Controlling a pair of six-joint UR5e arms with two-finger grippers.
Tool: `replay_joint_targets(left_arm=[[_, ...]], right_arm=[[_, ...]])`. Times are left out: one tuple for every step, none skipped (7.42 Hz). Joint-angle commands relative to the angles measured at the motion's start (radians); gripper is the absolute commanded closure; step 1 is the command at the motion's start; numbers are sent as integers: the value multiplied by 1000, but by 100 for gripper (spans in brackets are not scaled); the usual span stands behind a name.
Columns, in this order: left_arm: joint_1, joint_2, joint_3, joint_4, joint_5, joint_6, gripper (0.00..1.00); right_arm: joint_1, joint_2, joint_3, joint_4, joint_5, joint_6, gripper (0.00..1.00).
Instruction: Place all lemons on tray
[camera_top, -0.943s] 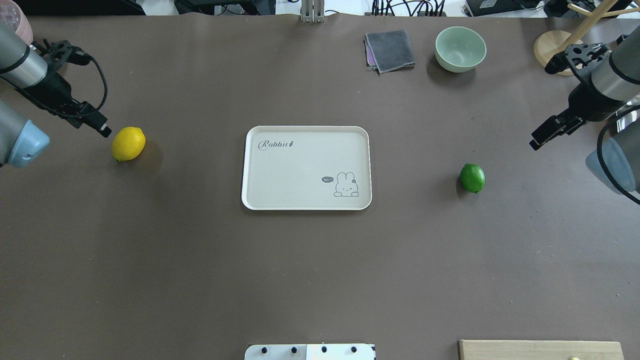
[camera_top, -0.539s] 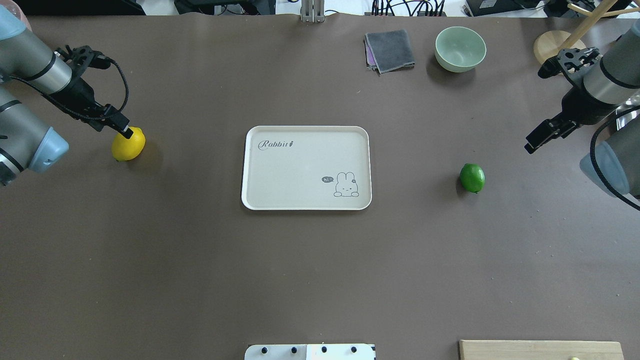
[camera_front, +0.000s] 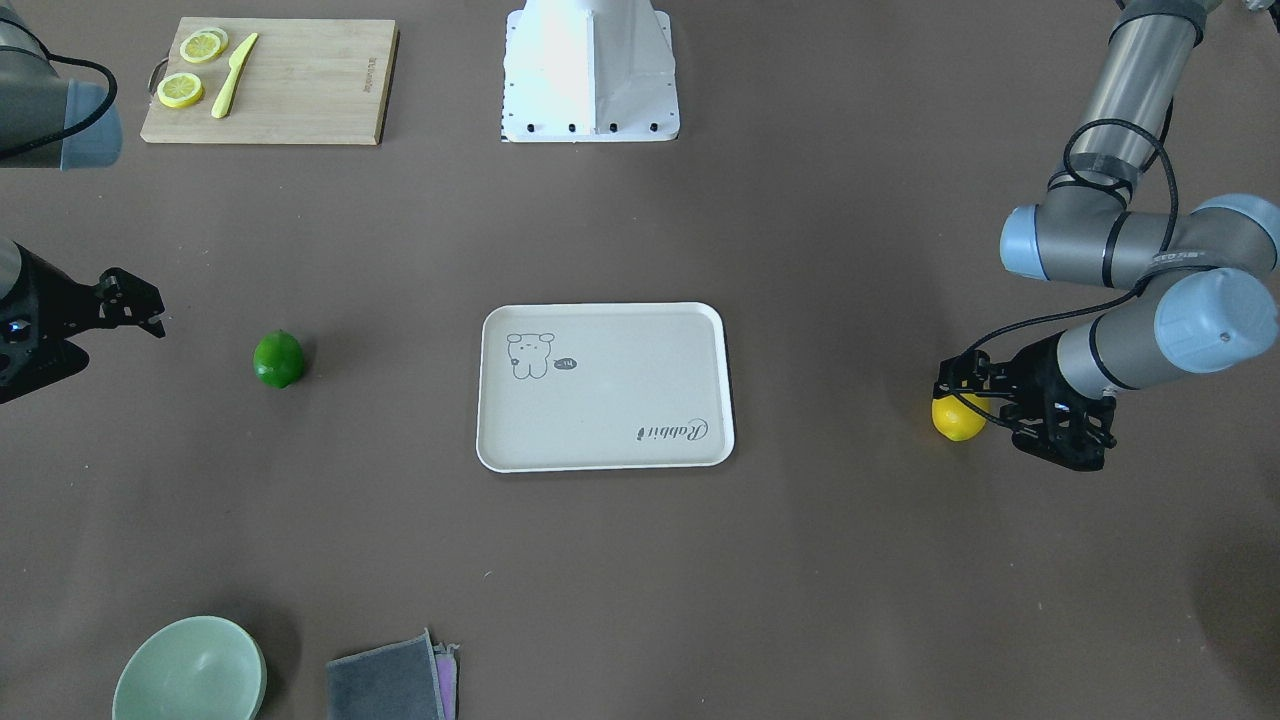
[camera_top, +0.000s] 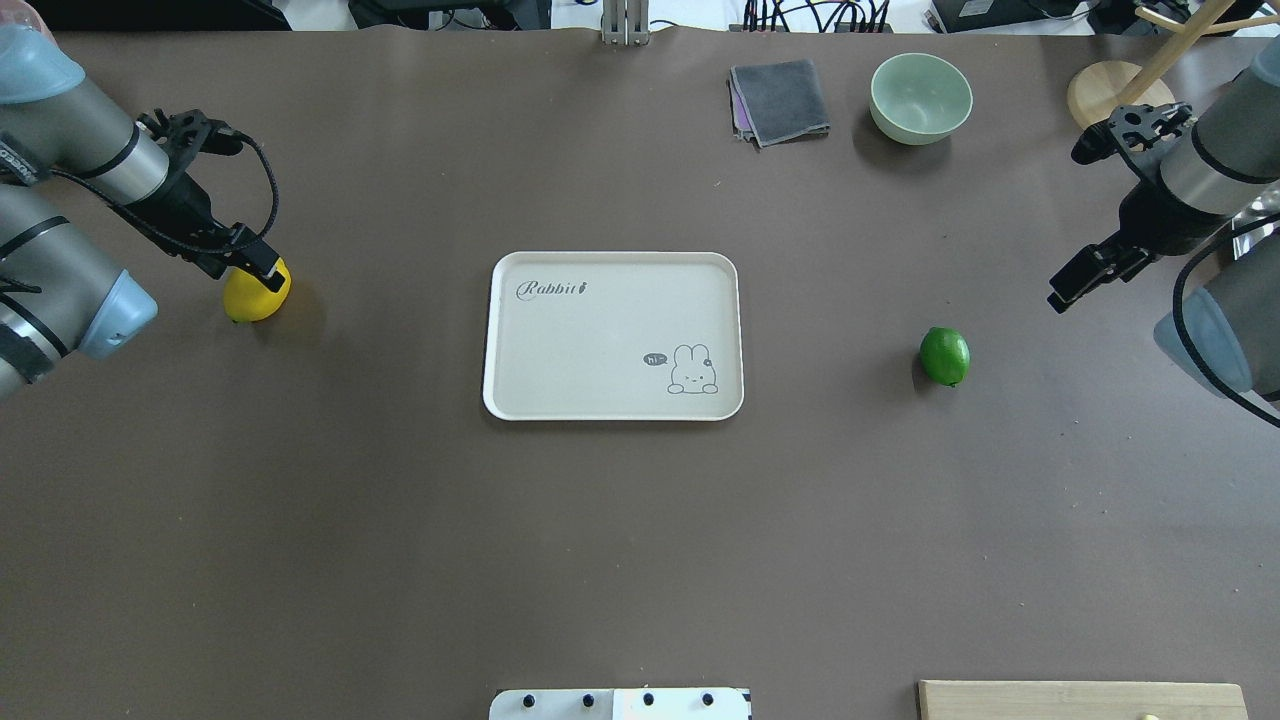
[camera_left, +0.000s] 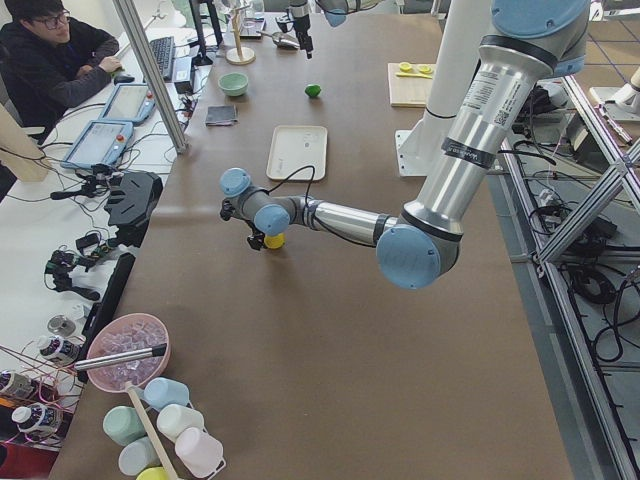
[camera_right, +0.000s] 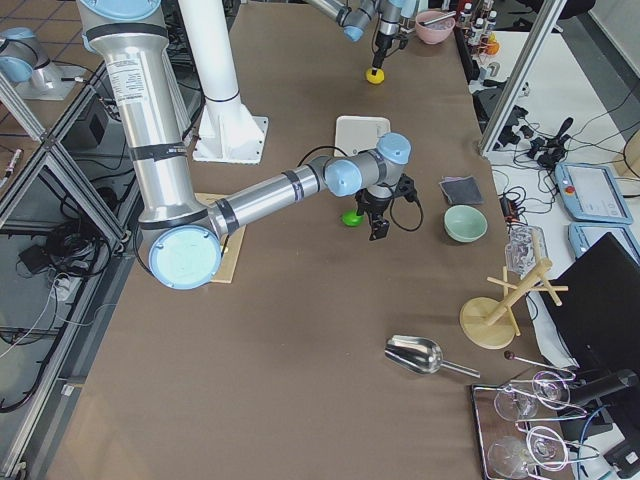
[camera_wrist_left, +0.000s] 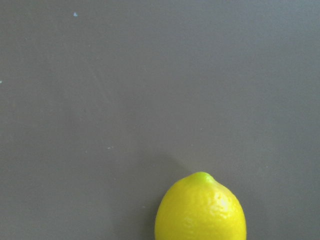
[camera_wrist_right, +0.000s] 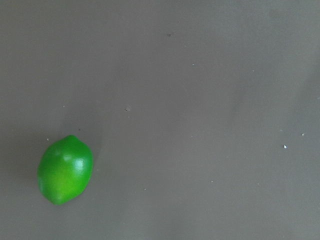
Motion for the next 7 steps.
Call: replay_joint_targets(left_arm=[[4, 1, 43, -49, 0, -2, 2], [4, 1, 44, -51, 0, -3, 3], [9, -1, 35, -52, -1, -32, 11], [29, -1, 24, -63, 0, -75, 27], [38, 1, 25, -102, 0, -121, 57], [40, -1, 24, -124, -1, -156, 84], [40, -8, 12, -124, -9, -175, 100]], right_arm=[[-10, 0, -9, 0, -5, 0, 0], [-11, 2, -8, 0, -5, 3, 0], [-11, 8, -9, 0, -5, 15, 0], [-13, 14, -9, 0, -5, 27, 0], [-14, 15, -9, 0, -5, 31, 0], [-14, 15, -9, 0, -5, 31, 0], [-14, 15, -9, 0, -5, 32, 0]])
